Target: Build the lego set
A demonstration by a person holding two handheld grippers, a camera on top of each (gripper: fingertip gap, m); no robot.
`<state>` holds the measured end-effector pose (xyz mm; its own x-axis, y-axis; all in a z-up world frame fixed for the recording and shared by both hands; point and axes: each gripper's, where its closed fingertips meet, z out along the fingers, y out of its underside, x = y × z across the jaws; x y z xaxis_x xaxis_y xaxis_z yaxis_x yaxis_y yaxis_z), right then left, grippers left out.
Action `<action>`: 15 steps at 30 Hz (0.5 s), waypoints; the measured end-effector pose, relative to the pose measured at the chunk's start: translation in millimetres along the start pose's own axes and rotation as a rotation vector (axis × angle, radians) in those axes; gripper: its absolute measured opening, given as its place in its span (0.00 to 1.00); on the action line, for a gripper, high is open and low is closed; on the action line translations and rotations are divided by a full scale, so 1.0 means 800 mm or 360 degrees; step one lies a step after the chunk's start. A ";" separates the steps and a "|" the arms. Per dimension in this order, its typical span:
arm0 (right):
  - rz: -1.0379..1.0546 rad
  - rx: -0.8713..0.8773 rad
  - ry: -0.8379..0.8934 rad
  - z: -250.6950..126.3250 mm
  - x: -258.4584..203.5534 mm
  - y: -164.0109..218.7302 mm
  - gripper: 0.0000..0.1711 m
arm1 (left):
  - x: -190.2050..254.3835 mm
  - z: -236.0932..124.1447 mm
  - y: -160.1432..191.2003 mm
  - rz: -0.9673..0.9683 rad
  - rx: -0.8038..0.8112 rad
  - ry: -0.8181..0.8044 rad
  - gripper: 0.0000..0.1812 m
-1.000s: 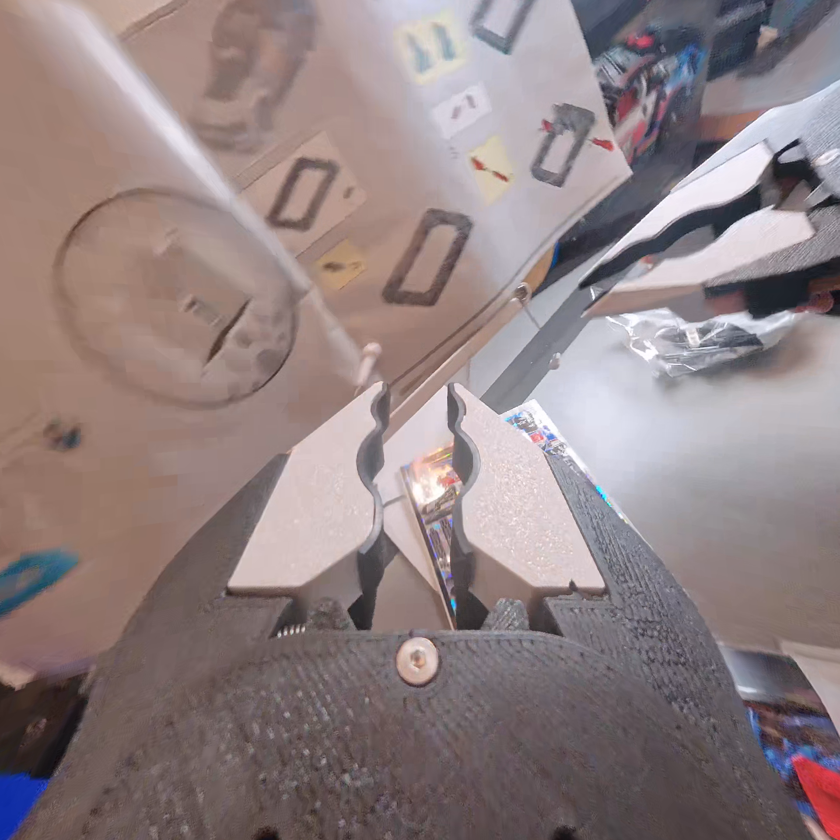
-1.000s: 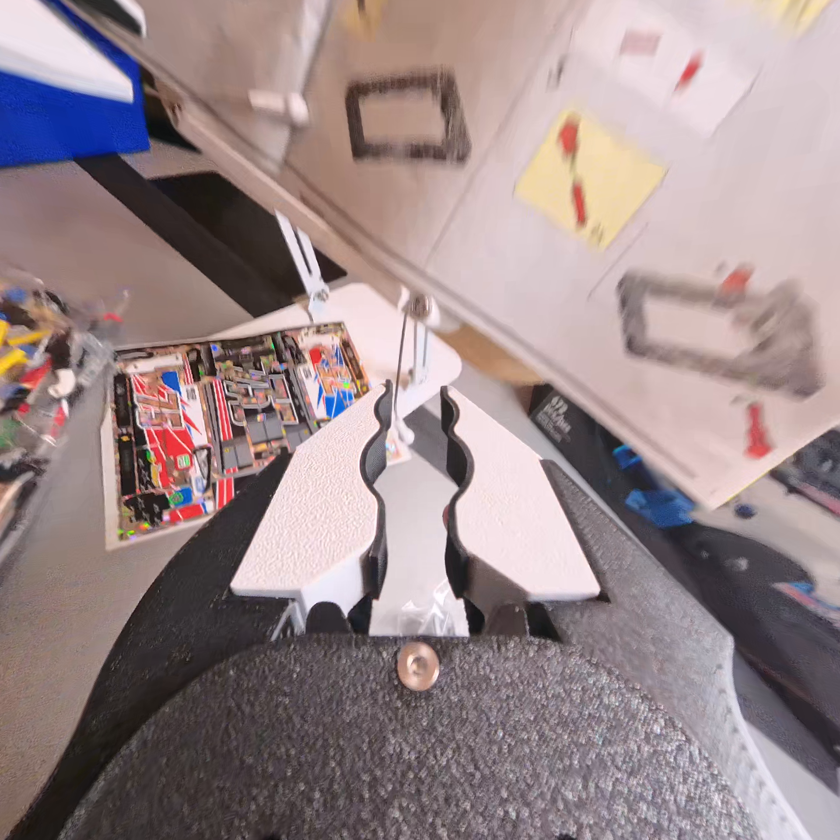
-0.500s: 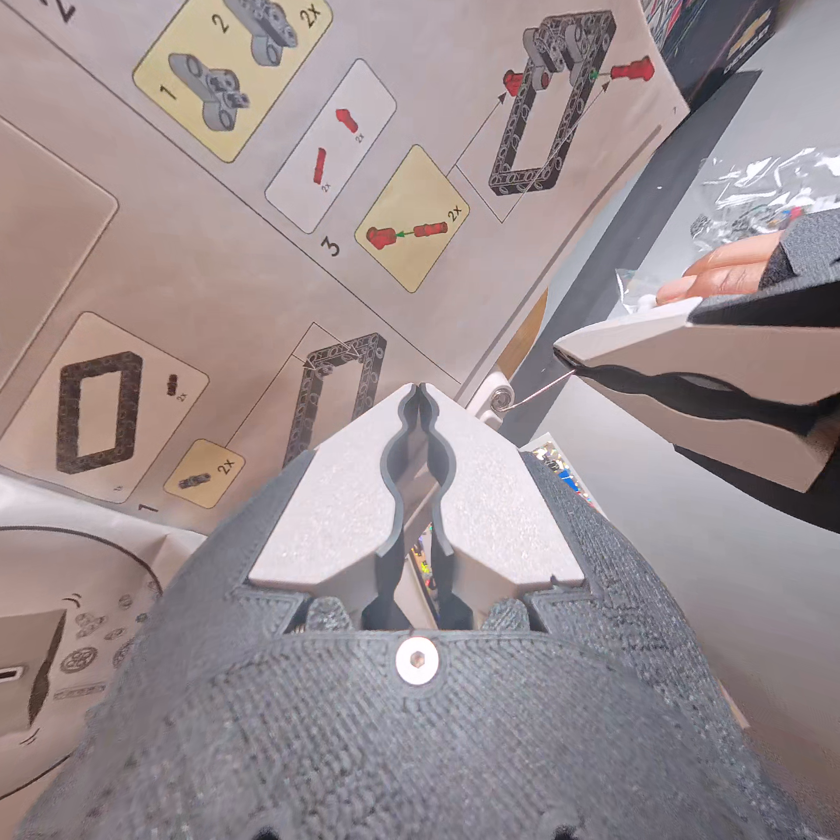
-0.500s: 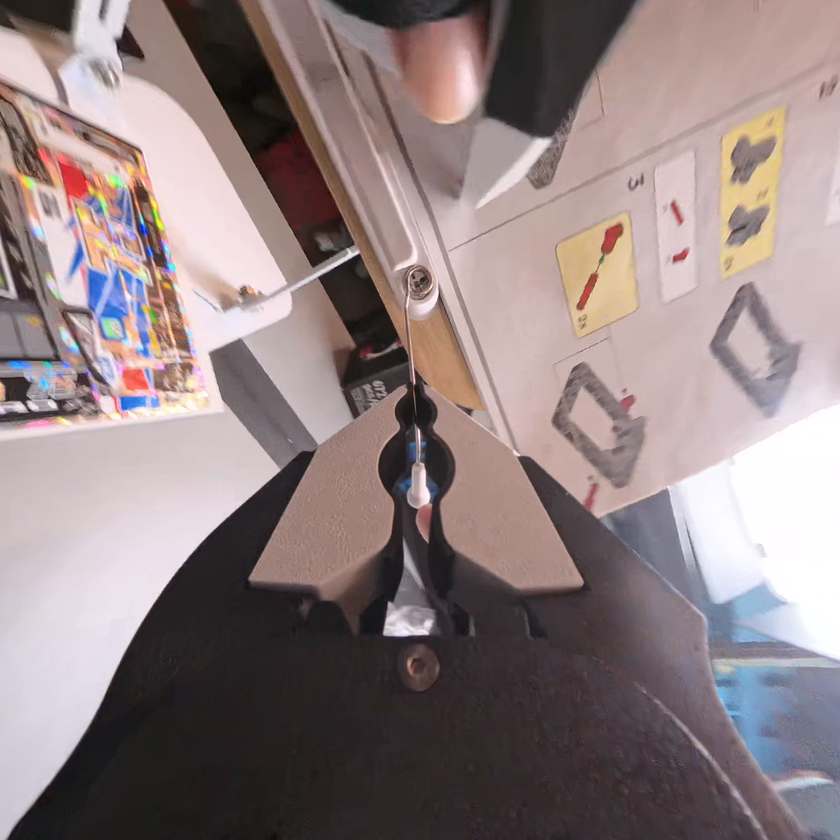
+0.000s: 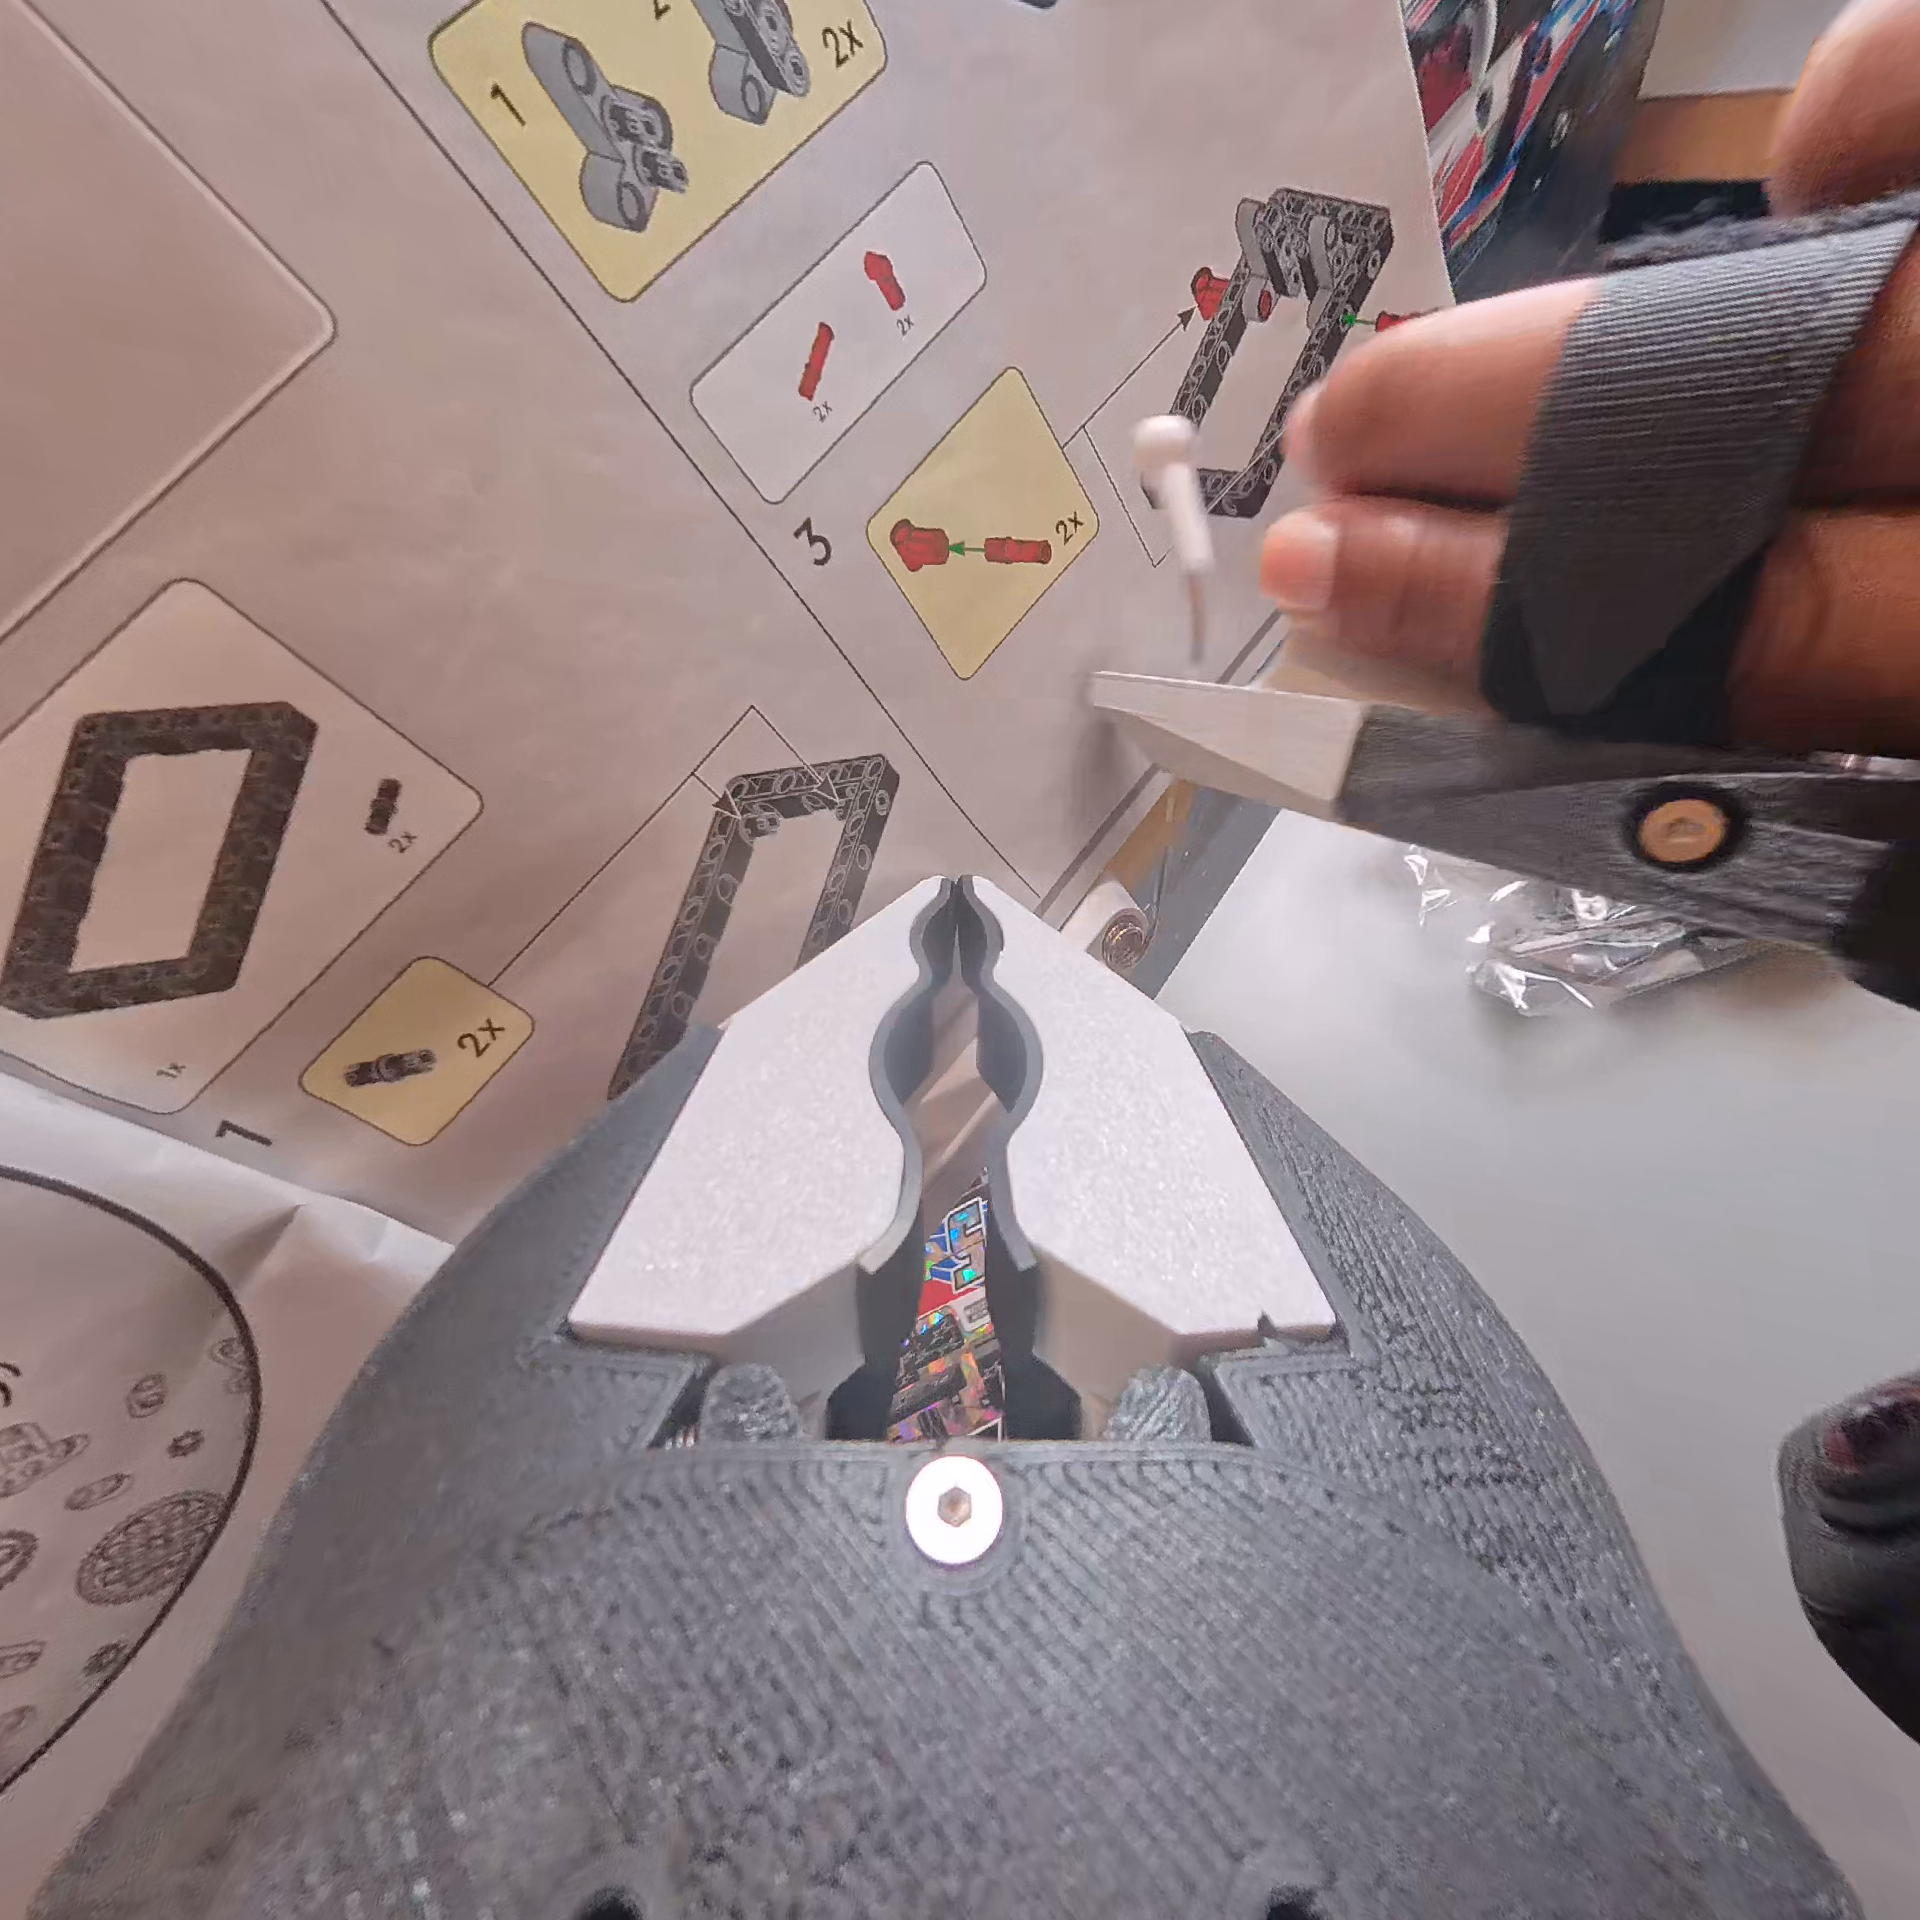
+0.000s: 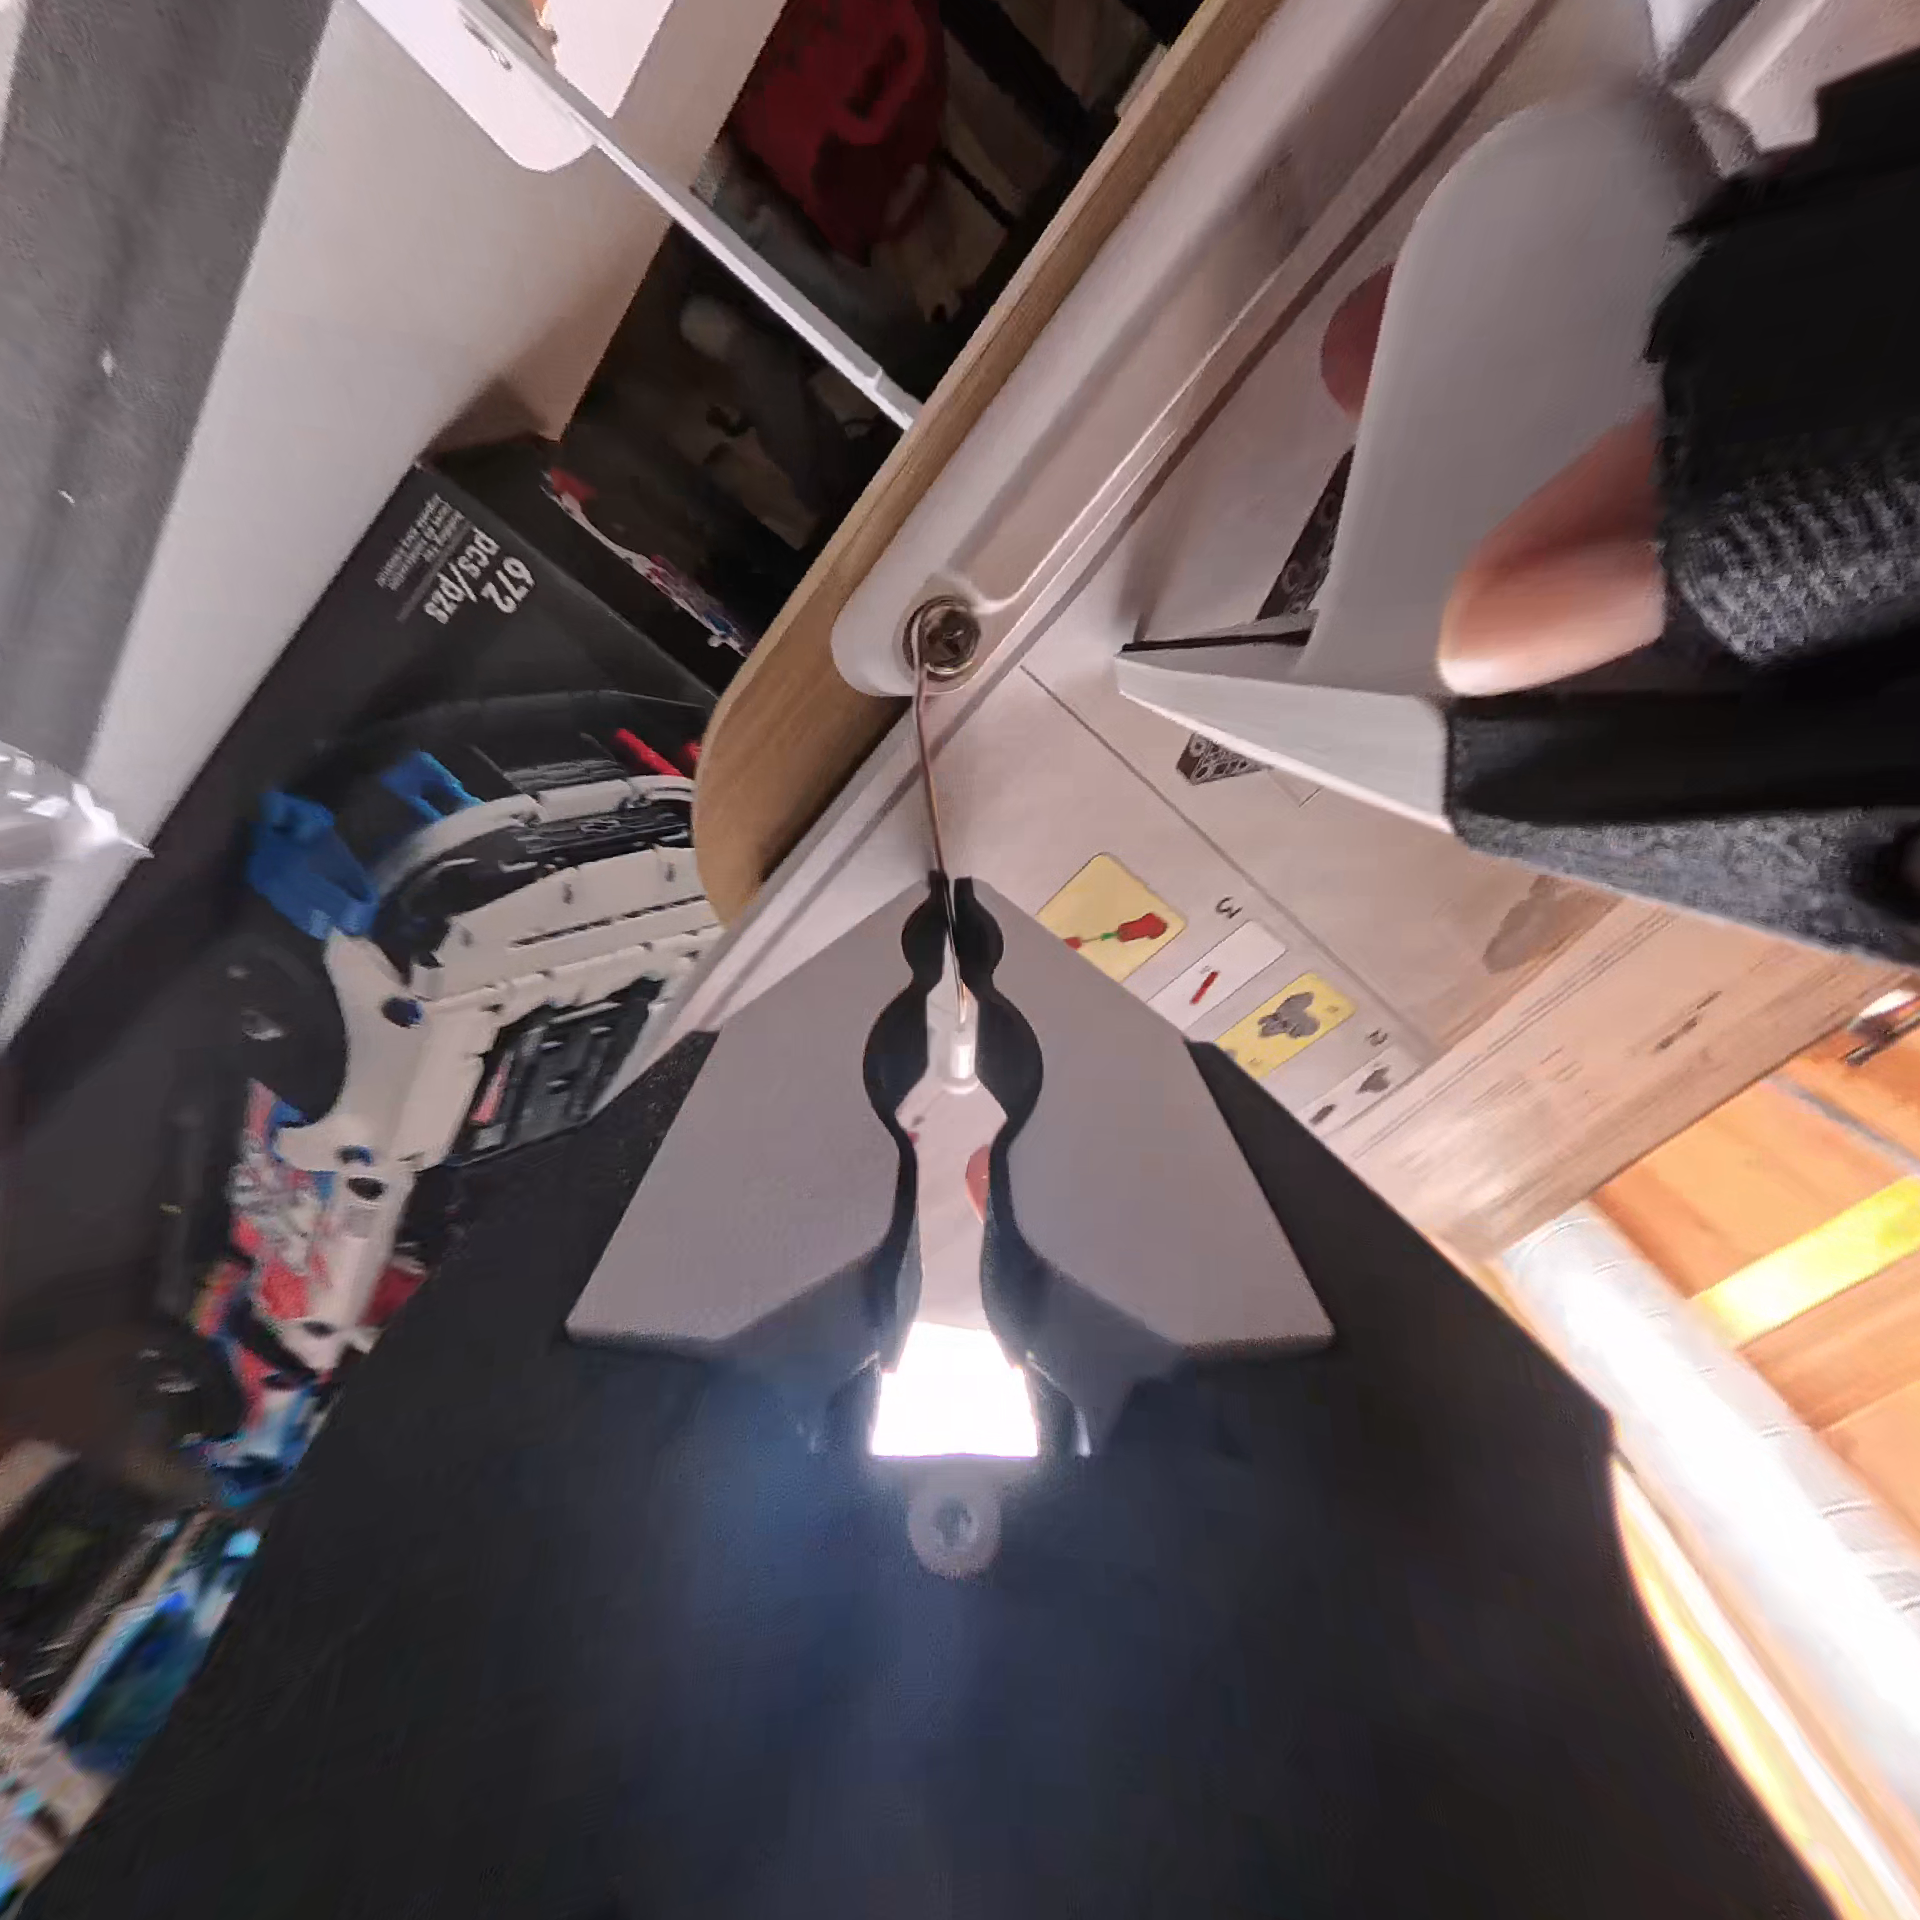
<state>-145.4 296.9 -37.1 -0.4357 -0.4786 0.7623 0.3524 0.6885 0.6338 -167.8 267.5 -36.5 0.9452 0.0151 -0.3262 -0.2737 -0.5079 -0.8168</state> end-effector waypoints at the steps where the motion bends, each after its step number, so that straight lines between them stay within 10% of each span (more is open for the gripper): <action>1: -0.0045 0.0021 0.0029 0.004 0.007 -0.001 0.00 | 0.000 0.000 0.000 -0.0018 0.0016 0.0003 0.00; 15: 0.2019 0.0208 -0.0276 0.000 -0.045 0.049 0.28 | -0.117 -0.118 0.076 -0.0237 0.0192 -0.0371 0.03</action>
<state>-116.1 340.9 -39.5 0.0383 0.6170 0.7860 0.5183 0.6602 -0.5435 -256.3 154.0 -10.6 0.9139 0.2864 -0.2878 -0.1675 -0.3796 -0.9099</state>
